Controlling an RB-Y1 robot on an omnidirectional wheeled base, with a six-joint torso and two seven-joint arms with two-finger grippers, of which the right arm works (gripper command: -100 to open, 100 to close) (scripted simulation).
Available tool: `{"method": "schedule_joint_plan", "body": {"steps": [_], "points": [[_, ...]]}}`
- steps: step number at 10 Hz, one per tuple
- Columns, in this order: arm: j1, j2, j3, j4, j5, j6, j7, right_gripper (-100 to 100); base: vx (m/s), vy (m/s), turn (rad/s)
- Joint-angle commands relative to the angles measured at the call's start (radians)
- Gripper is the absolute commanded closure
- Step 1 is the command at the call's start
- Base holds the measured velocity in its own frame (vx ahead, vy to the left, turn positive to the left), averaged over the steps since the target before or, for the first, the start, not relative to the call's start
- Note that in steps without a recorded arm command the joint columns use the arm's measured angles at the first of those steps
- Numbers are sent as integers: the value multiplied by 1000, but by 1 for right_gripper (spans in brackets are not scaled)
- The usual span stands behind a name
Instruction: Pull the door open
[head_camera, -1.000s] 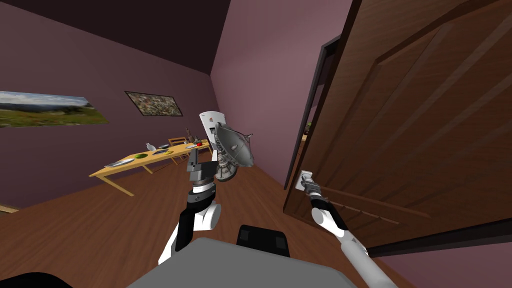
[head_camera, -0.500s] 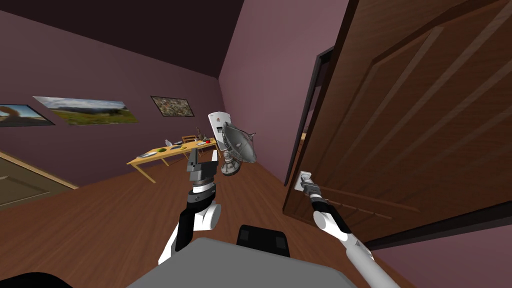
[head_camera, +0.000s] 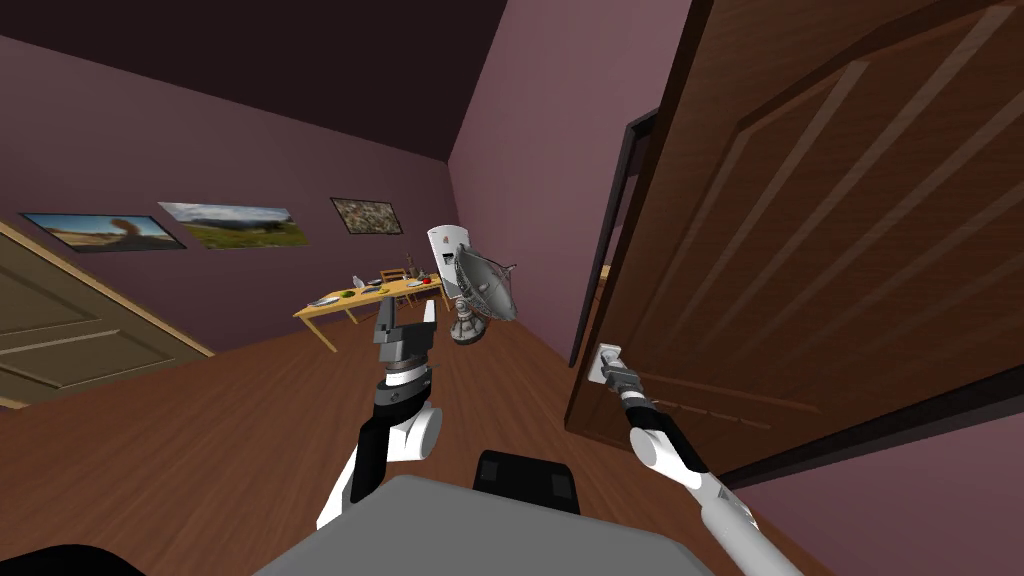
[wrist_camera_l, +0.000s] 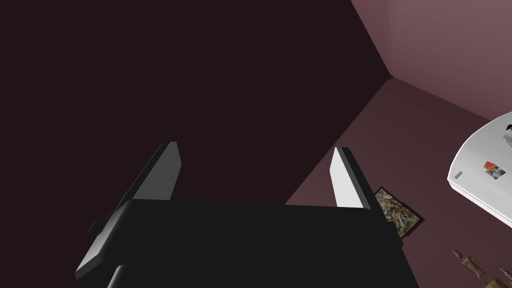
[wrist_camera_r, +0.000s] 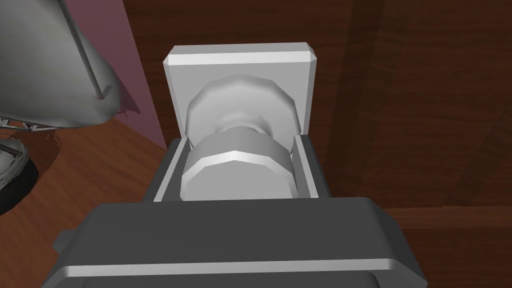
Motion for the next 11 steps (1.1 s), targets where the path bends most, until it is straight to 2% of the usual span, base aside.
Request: {"method": "schedule_joint_plan", "body": {"steps": [1, 8, 10, 11], "points": [[3, -11, 12, -7, 2, -9, -12, 100, -187, -74, 107], [31, -86, 84, -45, 11, -52, -79, 100, -198, -71, 118], [37, -102, 100, -53, 13, -62, -94, 100, -179, -55, 92], [37, -96, 96, -51, 12, -55, -87, 100, -75, -6, 17]]}}
